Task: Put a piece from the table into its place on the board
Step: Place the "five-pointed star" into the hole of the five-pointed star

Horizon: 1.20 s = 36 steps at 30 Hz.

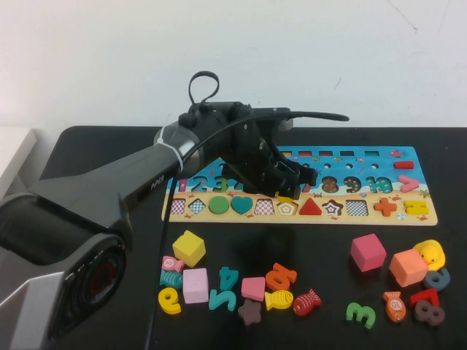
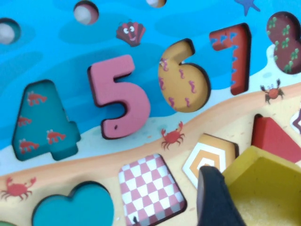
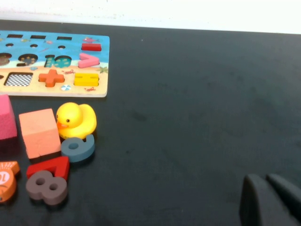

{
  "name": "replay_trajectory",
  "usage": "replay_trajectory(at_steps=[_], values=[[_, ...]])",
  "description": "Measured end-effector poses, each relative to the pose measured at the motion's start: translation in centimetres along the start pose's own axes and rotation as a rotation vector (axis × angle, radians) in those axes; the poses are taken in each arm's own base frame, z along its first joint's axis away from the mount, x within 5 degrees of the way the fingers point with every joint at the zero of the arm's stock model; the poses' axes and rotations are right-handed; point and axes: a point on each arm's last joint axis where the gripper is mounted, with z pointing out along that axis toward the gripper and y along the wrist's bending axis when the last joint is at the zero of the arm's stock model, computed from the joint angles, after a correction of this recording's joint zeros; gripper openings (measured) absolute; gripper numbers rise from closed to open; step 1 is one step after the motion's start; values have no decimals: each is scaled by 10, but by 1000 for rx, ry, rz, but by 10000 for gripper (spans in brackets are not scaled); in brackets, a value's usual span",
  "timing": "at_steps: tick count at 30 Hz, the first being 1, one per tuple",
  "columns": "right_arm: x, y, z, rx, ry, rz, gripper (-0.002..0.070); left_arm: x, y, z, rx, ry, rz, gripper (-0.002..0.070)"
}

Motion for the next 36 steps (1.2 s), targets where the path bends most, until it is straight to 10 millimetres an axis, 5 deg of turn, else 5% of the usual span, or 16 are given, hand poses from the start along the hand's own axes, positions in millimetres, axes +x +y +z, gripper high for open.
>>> replay_trajectory(at_steps=[20,36], values=[[0,0,0,0,0,0,18,2,-3,2,-122,-15,200,312],[0,0,0,0,0,0,18,9,-2,2,-131,58,198,312]])
